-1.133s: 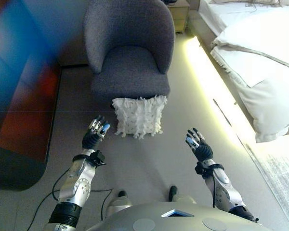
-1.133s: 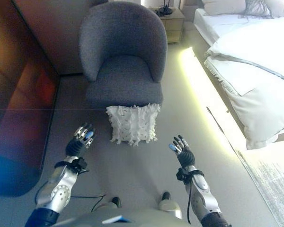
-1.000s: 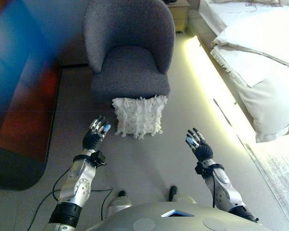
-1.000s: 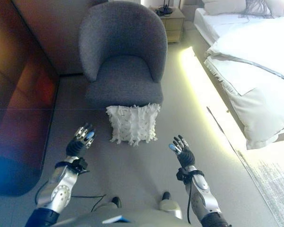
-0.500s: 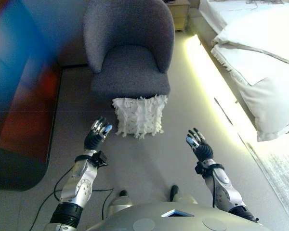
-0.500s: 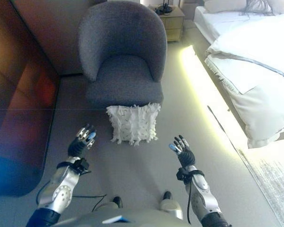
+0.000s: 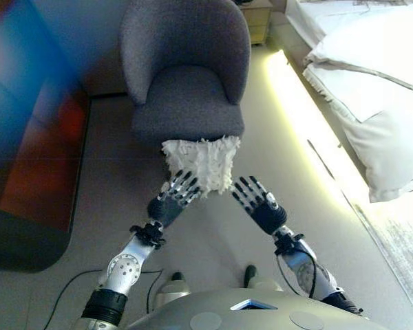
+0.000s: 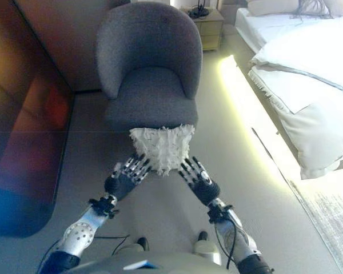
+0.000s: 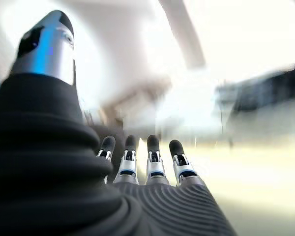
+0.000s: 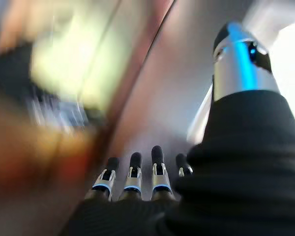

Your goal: Pick up the cushion and take it to the sofa

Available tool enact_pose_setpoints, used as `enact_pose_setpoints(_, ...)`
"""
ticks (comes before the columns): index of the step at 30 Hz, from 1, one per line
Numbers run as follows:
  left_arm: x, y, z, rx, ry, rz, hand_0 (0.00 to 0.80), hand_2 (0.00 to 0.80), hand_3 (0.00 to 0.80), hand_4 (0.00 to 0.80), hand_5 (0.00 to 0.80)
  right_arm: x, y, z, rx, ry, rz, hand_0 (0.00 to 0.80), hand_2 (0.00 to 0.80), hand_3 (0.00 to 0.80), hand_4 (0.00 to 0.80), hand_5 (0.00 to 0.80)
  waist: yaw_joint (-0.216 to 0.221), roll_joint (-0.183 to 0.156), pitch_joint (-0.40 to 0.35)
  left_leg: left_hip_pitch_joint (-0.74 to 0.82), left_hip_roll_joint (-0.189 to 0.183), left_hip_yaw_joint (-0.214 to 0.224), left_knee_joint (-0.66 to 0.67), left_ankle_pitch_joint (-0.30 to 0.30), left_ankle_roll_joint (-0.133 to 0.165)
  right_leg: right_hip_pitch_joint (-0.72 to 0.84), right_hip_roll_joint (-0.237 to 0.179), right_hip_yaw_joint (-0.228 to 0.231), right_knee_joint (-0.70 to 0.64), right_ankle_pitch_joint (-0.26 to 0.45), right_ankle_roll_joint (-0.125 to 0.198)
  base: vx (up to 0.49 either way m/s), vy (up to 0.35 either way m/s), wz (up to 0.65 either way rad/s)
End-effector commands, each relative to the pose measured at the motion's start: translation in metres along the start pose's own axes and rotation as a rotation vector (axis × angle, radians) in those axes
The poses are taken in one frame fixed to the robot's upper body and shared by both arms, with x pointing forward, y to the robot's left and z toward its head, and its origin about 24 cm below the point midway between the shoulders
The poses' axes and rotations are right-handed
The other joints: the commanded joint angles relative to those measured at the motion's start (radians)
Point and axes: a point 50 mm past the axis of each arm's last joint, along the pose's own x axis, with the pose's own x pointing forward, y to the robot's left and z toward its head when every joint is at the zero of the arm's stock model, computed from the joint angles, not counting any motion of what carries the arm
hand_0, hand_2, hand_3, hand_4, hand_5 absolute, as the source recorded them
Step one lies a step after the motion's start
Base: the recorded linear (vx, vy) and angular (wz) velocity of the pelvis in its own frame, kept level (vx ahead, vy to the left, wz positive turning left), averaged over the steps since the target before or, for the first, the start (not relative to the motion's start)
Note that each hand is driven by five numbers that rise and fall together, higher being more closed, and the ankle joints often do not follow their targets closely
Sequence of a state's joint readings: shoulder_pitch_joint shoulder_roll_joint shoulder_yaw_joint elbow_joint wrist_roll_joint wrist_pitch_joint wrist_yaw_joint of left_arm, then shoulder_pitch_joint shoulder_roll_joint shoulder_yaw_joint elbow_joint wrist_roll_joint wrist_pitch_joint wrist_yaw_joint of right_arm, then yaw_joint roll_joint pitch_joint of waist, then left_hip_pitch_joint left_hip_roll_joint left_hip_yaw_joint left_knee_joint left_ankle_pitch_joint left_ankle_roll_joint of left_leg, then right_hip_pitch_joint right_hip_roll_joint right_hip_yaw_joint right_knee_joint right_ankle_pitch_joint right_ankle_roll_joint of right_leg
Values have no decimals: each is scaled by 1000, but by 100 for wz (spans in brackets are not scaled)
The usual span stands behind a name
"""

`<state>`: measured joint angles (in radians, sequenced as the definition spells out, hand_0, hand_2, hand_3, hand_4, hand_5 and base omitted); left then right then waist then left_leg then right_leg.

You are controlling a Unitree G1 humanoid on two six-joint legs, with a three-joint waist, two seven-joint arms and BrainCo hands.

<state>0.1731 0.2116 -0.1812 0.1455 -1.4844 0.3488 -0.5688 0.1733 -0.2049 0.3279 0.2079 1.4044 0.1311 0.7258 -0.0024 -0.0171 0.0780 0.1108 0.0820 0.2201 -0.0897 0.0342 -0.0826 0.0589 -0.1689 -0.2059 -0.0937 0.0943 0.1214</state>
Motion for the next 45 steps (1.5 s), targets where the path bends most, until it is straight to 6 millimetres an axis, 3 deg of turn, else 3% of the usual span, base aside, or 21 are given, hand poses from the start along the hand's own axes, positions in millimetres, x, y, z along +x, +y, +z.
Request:
enact_pose_setpoints(1,27,-21,4,-130,-9,-267,0,0,0,0,0,30,29,7,153,-84,347,0,0,0,0,0,25,2,-7,-24,-4,21,5,-58,31,27,-17,-85,16,-62,40,0,0,0)
enact_pose_setpoints(6,28,-22,-2,-193,-38,-287,0,0,0,0,0,25,24,0,206,-77,341,0,0,0,0,0,17,6,-14,-25,-5,24,7,-61,29,23,-14,-73,16,-68,37,0,0,0)
enact_pose_setpoints(29,30,-21,-6,-143,-34,-242,0,0,0,0,0,20,20,-2,184,-76,295,0,0,0,0,0,14,5,-13,-20,-9,19,2,-60,30,24,-6,-72,13,-64,30,0,0,0)
enact_pose_setpoints(32,25,-7,7,97,-61,-65,0,0,0,0,0,18,9,4,76,-99,128,0,0,0,0,0,14,5,-10,-21,-9,16,2,-57,29,23,-6,-75,13,-61,31,0,0,0)
enact_pose_setpoints(33,21,-3,18,263,-97,47,0,0,0,0,0,15,2,8,-22,-107,11,0,0,0,0,0,16,5,-9,-23,-9,14,2,-56,28,24,-7,-79,12,-59,31,0,0,0)
enact_pose_setpoints(35,11,0,47,640,-181,289,0,0,0,0,0,7,-8,25,-286,-121,-227,0,0,0,0,0,16,4,-7,-24,-13,8,2,-55,32,23,-6,-80,10,-56,30,0,0,0)
enact_pose_setpoints(36,8,-1,53,694,-195,325,0,0,0,0,0,6,-9,29,-336,-124,-255,0,0,0,0,0,16,3,-9,-29,-14,7,2,-53,33,19,-6,-79,9,-54,30,0,0,0)
enact_pose_setpoints(39,-10,-3,85,1055,-288,573,0,0,0,0,0,-7,-7,61,-857,-144,-511,0,0,0,0,0,10,-3,-2,-29,-16,4,2,-52,37,17,0,-67,9,-54,29,0,0,0)
enact_pose_setpoints(42,-25,-7,107,1318,-406,805,0,0,0,0,0,-11,-8,77,-1117,-120,-675,0,0,0,0,0,5,-10,1,-31,-18,1,2,-50,41,14,6,-52,11,-53,26,22,7,-1)
enact_pose_setpoints(45,-33,-4,120,1355,-437,913,0,0,0,0,0,-16,-14,88,-1235,-97,-781,0,0,0,0,0,9,-18,8,-28,-19,-4,2,-51,43,19,5,-50,10,-51,27,38,5,-2)
